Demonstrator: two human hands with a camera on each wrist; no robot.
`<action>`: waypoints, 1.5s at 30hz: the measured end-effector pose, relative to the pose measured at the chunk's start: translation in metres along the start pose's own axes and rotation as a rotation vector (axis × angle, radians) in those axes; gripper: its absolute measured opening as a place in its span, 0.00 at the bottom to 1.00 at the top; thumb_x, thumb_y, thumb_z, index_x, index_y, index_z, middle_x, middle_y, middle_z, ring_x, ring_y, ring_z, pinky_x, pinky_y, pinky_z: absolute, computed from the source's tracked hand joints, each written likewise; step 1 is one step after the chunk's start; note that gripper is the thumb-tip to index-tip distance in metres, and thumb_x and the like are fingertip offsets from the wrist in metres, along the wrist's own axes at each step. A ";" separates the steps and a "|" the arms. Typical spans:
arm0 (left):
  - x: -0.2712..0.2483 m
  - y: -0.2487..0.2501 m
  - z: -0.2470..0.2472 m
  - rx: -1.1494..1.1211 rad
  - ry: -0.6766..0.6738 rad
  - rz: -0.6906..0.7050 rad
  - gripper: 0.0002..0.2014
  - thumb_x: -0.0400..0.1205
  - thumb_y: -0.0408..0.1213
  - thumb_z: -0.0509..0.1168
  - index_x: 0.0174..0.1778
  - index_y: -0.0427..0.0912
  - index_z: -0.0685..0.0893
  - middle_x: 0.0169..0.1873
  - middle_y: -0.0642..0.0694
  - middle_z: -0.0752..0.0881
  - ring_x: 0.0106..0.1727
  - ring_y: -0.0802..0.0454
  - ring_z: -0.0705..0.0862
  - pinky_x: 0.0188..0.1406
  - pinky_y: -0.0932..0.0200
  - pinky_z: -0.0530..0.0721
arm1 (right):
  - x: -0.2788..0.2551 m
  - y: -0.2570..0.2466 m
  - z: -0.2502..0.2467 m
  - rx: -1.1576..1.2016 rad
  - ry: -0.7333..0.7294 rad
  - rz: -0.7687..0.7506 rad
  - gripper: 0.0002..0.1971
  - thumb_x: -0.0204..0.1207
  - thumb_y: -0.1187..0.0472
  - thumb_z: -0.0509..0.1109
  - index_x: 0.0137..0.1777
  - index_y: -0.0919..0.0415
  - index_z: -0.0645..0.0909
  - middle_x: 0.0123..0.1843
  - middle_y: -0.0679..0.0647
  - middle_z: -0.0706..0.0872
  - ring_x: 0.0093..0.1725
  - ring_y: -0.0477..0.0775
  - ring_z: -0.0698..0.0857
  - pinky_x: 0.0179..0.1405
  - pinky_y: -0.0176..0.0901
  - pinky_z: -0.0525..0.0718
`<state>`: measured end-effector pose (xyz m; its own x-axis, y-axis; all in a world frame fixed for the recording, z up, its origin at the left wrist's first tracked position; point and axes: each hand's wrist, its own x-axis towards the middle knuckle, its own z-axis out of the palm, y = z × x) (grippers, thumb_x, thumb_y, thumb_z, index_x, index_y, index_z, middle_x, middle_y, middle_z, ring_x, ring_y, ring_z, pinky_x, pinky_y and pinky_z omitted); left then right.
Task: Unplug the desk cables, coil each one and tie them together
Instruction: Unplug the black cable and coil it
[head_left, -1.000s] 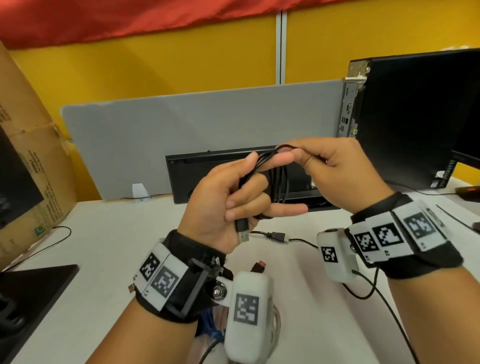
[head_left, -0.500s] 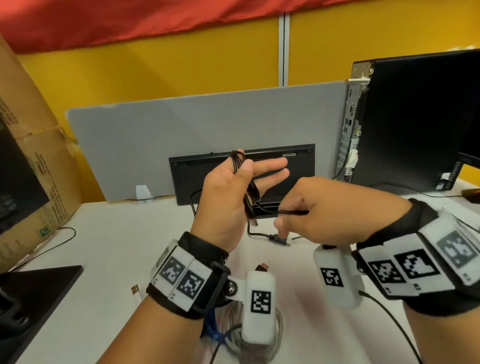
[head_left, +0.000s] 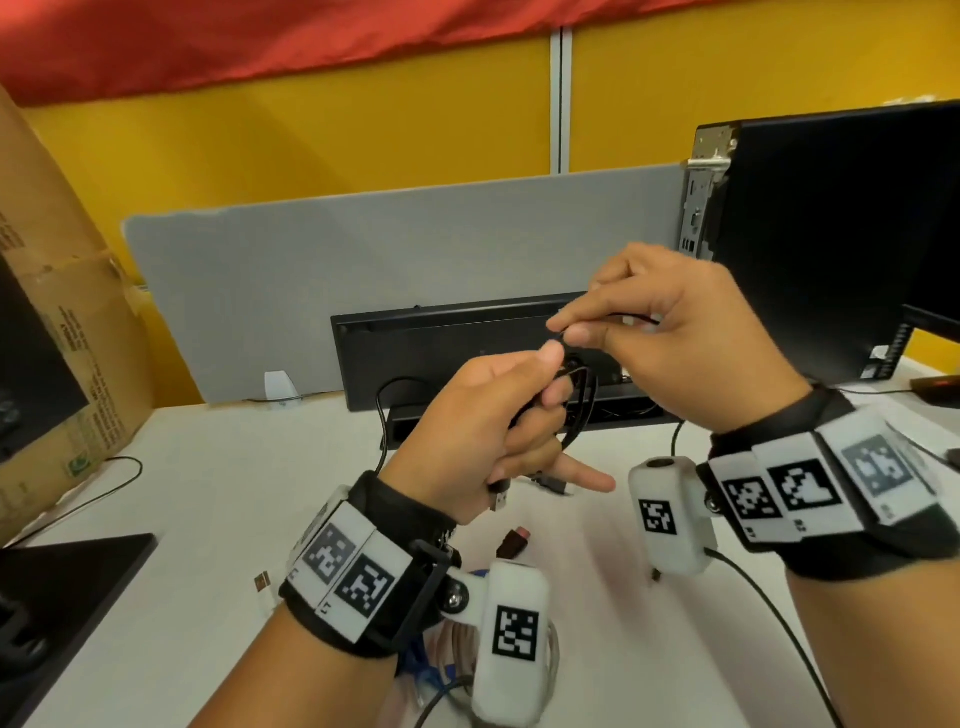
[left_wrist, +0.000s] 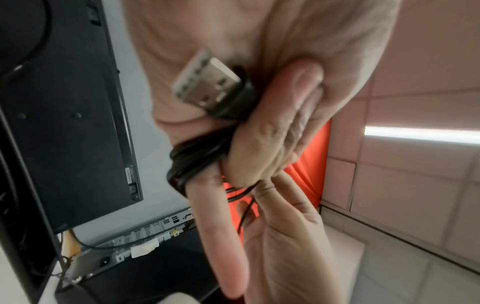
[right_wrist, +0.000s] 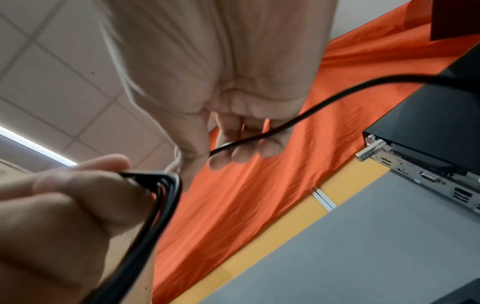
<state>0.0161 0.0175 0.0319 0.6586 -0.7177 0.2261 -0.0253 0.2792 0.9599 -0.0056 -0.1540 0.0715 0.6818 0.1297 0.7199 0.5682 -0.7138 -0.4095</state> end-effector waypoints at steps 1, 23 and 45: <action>0.000 0.001 0.001 -0.030 -0.010 0.003 0.18 0.88 0.46 0.54 0.35 0.40 0.72 0.14 0.53 0.61 0.14 0.57 0.54 0.44 0.35 0.88 | 0.000 0.001 0.002 -0.046 0.040 -0.018 0.07 0.72 0.61 0.77 0.48 0.50 0.92 0.40 0.51 0.80 0.45 0.50 0.77 0.47 0.37 0.74; 0.005 -0.007 -0.010 0.070 0.038 -0.019 0.21 0.90 0.45 0.49 0.32 0.42 0.72 0.15 0.49 0.65 0.27 0.44 0.84 0.56 0.42 0.81 | -0.003 -0.011 0.028 -0.061 -0.266 0.197 0.10 0.71 0.69 0.72 0.45 0.54 0.90 0.42 0.49 0.87 0.44 0.47 0.85 0.44 0.40 0.81; 0.008 -0.003 -0.014 0.432 0.585 0.102 0.21 0.89 0.43 0.54 0.29 0.43 0.73 0.19 0.50 0.67 0.19 0.53 0.63 0.19 0.62 0.66 | -0.004 -0.010 0.031 0.333 -0.005 0.331 0.23 0.65 0.49 0.81 0.24 0.67 0.78 0.17 0.52 0.74 0.17 0.47 0.68 0.18 0.36 0.70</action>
<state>0.0318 0.0202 0.0282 0.9278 -0.2103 0.3081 -0.3223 -0.0364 0.9459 0.0000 -0.1264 0.0555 0.8531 -0.0638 0.5178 0.4361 -0.4574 -0.7750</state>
